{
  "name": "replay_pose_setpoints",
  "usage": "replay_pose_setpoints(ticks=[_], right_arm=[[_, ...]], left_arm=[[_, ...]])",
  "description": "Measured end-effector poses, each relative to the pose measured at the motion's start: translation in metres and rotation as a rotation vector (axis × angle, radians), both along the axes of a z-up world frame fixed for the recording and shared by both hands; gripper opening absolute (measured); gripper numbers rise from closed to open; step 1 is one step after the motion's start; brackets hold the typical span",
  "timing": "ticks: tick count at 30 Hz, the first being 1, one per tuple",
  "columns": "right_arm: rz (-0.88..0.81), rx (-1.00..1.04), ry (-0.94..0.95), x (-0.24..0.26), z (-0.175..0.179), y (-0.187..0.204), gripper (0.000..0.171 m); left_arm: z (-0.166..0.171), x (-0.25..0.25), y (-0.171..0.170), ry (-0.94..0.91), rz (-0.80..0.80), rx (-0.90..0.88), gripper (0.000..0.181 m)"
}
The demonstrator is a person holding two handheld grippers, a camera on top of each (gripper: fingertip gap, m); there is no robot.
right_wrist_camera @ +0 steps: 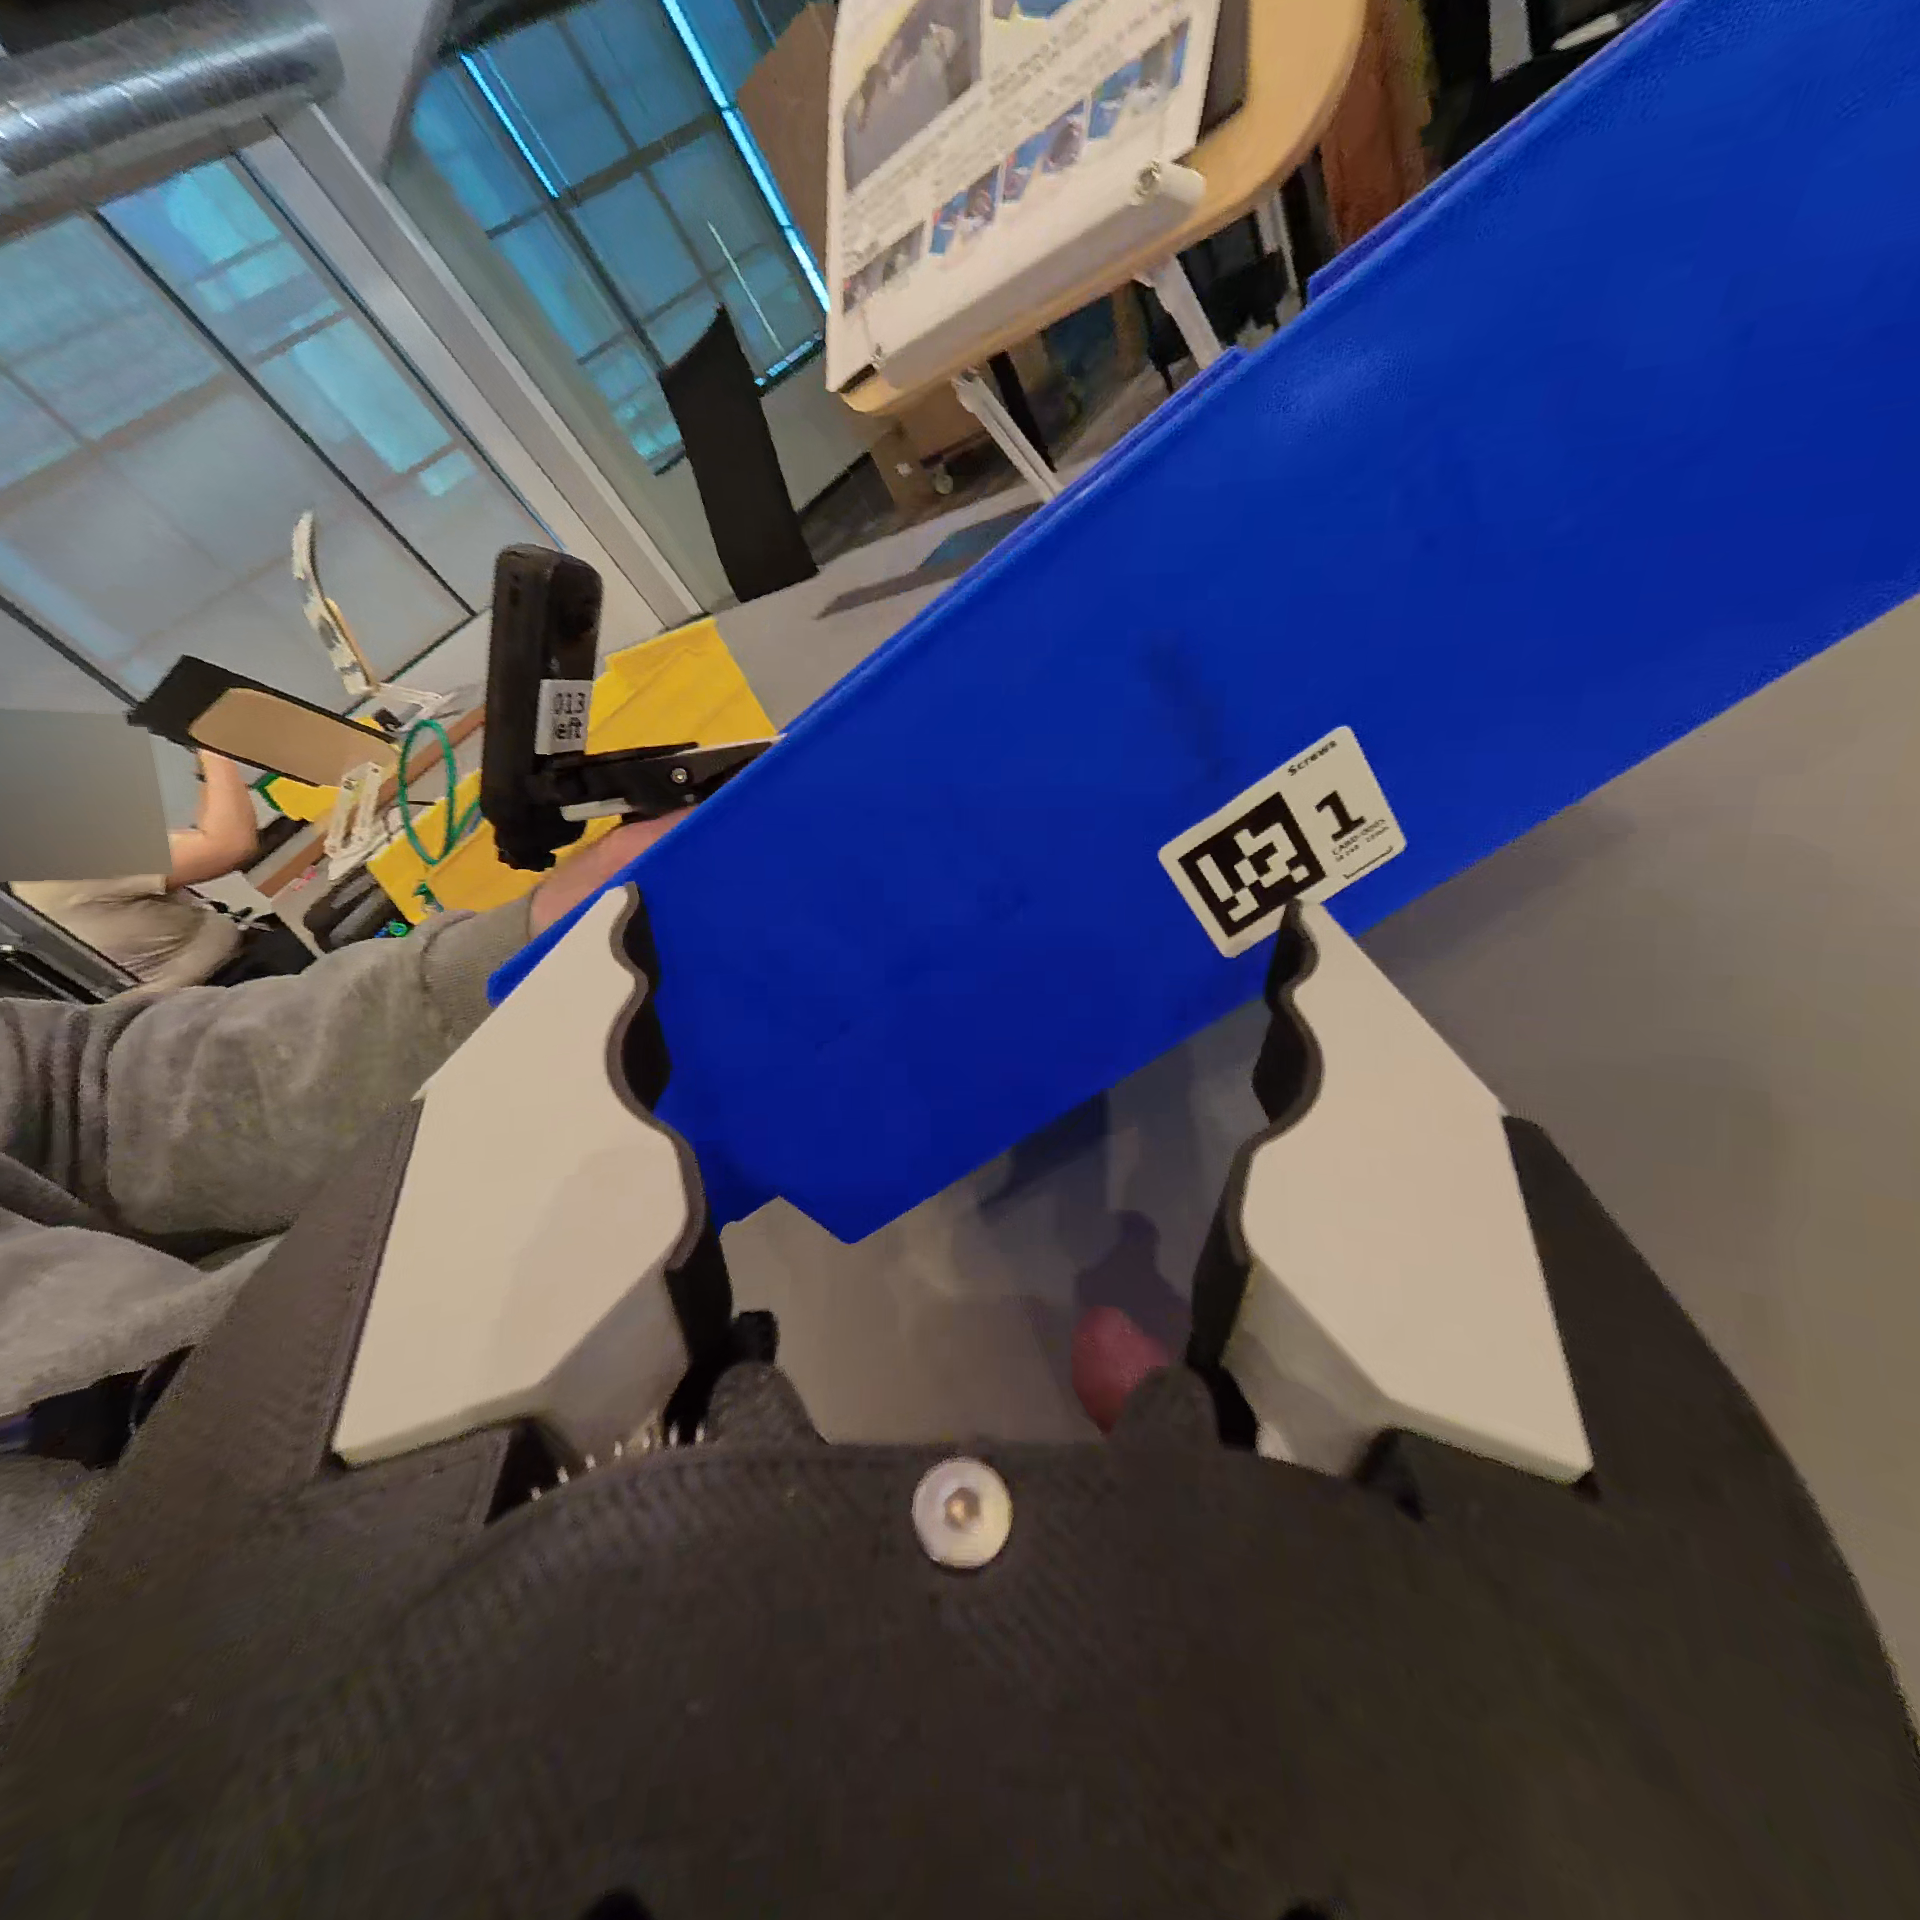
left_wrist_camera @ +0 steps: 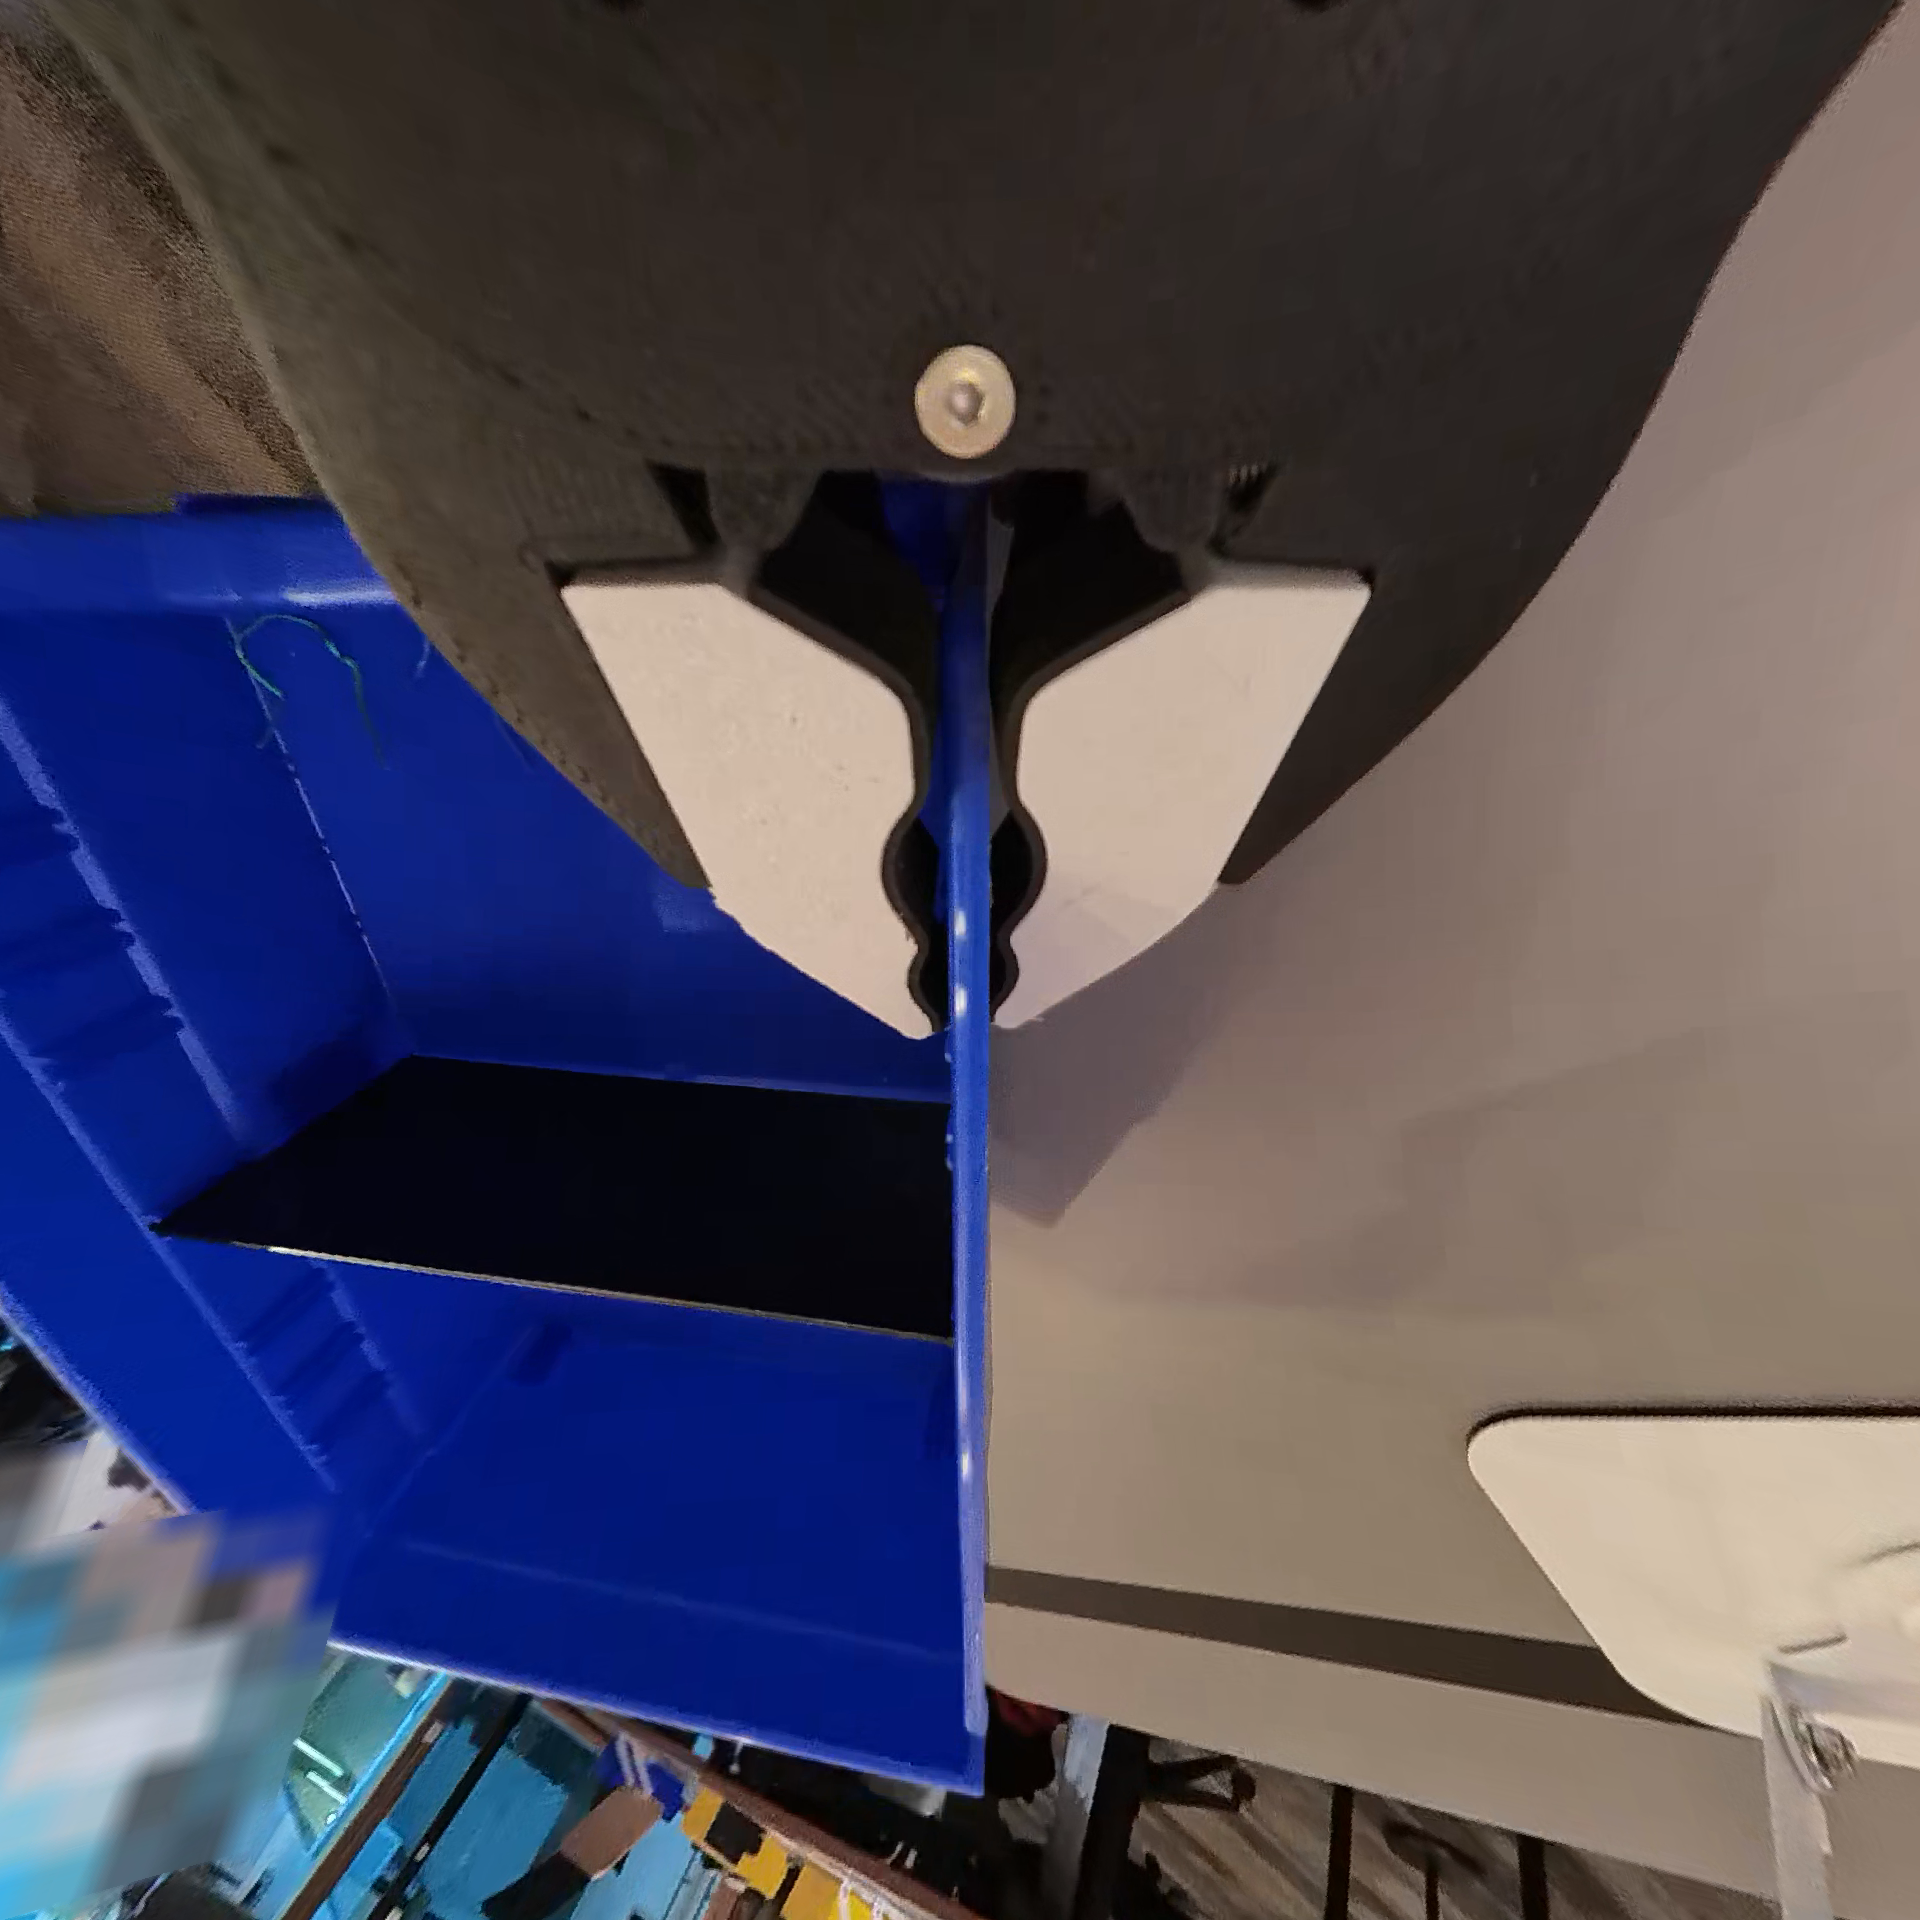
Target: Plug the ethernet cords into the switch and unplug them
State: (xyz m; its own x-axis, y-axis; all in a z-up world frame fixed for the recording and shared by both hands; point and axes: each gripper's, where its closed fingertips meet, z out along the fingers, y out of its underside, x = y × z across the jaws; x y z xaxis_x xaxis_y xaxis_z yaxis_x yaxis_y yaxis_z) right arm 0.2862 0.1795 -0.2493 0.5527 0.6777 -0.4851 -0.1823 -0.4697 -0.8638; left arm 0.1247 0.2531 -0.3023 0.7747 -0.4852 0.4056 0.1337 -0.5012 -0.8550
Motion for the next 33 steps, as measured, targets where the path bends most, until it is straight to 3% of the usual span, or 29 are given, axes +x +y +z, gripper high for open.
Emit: replay_pose_setpoints(ticks=[10, 16, 23, 33], right_arm=[[-0.155, 0.034, -0.161, 0.014, -0.01, -0.028, 0.113], [-0.178, 0.055, -0.387, 0.003, -0.041, -0.035, 0.114], [-0.305, 0.082, -0.524, 0.042, -0.055, -0.01, 0.07], [-0.399, 0.073, -0.677, 0.123, -0.056, 0.028, 0.048]], left_arm=[[-0.007, 0.002, -0.001, 0.088, 0.045, 0.01, 0.005], [-0.001, 0.028, -0.02, 0.129, -0.012, 0.048, 0.023], [0.007, 0.066, -0.052, -0.008, -0.145, -0.003, 0.047], [0.015, 0.13, -0.073, -0.184, -0.33, -0.115, 0.058]])
